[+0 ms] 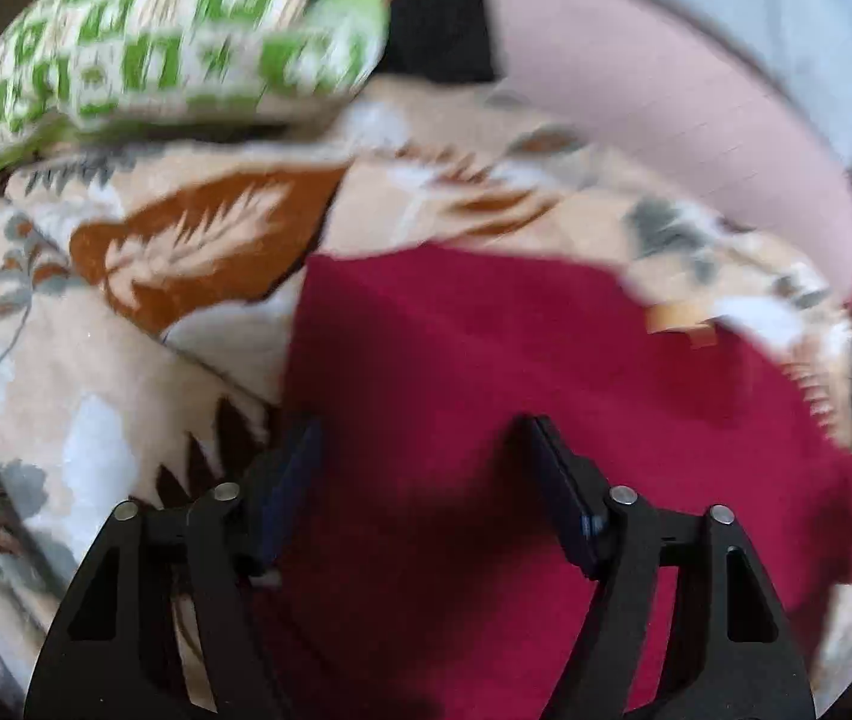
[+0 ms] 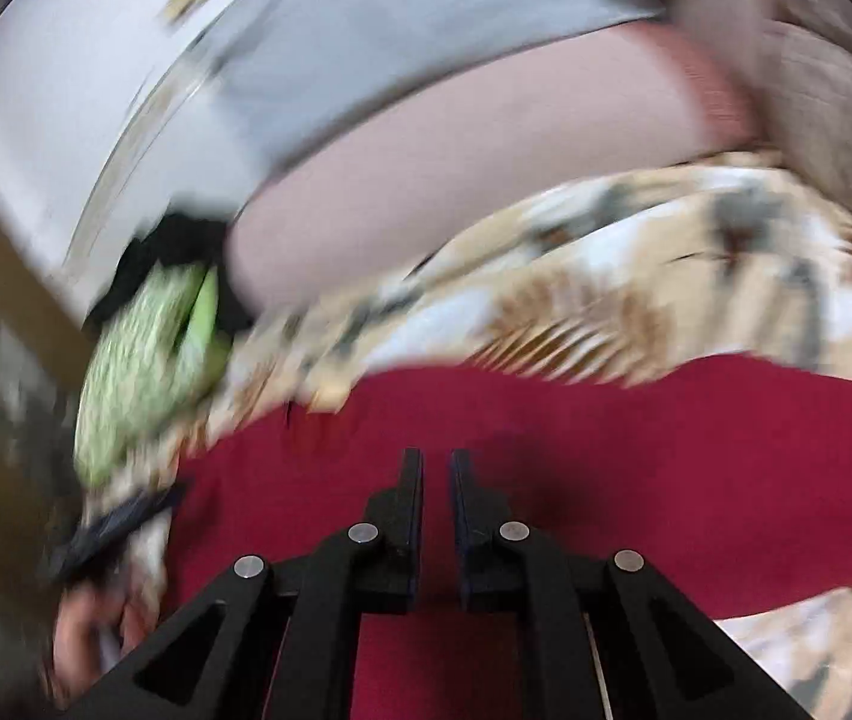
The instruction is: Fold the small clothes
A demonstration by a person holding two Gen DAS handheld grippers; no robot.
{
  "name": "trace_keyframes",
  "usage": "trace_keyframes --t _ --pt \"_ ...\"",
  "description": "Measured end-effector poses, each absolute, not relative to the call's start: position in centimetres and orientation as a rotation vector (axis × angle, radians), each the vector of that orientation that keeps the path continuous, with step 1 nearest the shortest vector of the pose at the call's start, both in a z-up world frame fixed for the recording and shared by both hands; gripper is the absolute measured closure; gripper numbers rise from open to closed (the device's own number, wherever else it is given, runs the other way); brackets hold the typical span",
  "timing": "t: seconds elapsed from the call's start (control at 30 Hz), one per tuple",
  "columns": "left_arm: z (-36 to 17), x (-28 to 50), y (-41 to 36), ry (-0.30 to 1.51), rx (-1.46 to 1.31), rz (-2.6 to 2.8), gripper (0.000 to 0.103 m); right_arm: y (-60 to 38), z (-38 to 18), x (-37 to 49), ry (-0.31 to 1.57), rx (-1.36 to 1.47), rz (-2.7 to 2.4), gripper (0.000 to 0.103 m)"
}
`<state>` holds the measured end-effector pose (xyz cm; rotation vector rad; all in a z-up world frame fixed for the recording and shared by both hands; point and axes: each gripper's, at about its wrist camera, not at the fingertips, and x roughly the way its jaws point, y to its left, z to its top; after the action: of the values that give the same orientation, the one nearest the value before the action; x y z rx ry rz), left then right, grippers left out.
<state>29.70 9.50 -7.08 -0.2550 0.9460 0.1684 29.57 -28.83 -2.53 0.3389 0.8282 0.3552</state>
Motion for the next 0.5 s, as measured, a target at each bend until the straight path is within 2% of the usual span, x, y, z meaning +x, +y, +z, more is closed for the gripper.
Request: trace_keyframes --t 0.07,0.17,0.2,0.33,0.43,0.5 --pt "-7.9 29.4 10.9 0.920 -0.252 0.222 0.026 -27.0 -4.7 30.8 0.904 0.262 0.314 0.095" --pt "-8.7 28.8 12.6 0.902 -0.350 0.199 0.026 -26.6 -8.9 33.5 1.018 0.326 0.280 0.095" --pt "-8.6 28.9 12.1 0.904 -0.313 0.213 0.026 -26.9 -9.3 33.9 0.984 0.376 0.295 0.096" --pt "-8.1 28.1 12.5 0.886 -0.339 0.220 0.027 -28.2 -8.0 33.9 0.947 0.485 0.315 0.095" --pt "-6.0 25.5 12.9 0.848 -0.358 0.272 0.027 -30.8 -5.0 30.9 0.830 0.450 0.296 0.095" --pt "-4.2 23.6 13.0 0.822 -0.391 0.267 0.027 -34.2 -3.4 28.0 0.783 0.416 0.228 0.091"
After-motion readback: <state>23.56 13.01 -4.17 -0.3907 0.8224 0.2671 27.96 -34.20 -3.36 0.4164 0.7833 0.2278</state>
